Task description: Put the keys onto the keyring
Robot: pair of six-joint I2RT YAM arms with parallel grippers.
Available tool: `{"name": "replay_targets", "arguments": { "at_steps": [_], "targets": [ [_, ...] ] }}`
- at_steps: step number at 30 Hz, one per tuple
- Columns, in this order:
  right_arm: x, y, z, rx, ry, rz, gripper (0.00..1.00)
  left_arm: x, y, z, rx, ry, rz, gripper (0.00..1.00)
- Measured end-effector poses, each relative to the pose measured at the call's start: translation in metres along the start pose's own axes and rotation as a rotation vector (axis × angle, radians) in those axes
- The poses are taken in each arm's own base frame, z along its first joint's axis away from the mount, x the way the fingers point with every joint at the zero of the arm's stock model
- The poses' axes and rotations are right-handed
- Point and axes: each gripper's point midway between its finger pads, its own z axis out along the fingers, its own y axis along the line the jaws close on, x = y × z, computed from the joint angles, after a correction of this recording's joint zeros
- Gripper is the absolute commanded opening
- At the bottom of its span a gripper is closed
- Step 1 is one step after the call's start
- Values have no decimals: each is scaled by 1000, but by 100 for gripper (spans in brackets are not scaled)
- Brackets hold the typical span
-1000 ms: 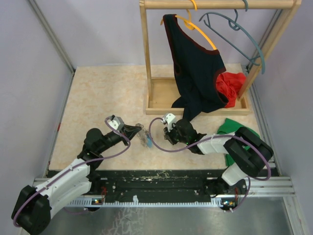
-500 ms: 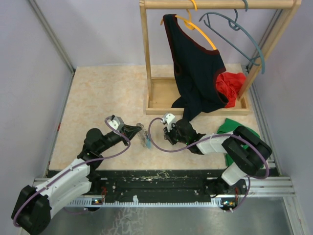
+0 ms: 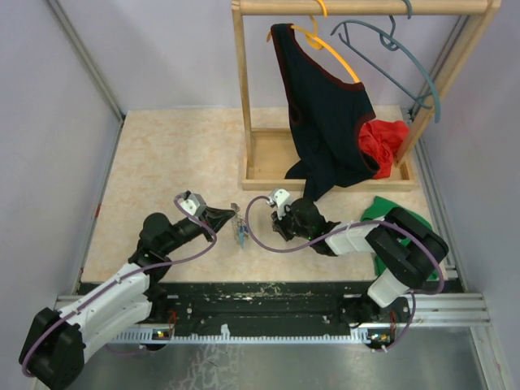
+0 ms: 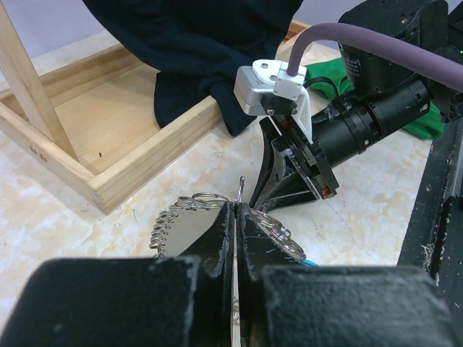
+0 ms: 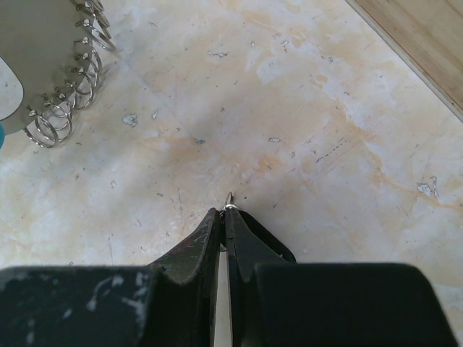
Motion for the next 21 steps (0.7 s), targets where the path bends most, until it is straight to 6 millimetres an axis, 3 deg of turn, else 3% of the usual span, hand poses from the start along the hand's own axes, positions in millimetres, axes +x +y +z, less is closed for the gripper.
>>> {"name": "replay_targets", "arguments": {
  "at_steps": [9,21],
  "targets": [
    [0,-3,0,18,0,2,11,0,0,0,0,-1,0,1],
    [-5,-14,6,81,1,17,0,0,-1,-1,2,-3,1,1]
  ]
}}
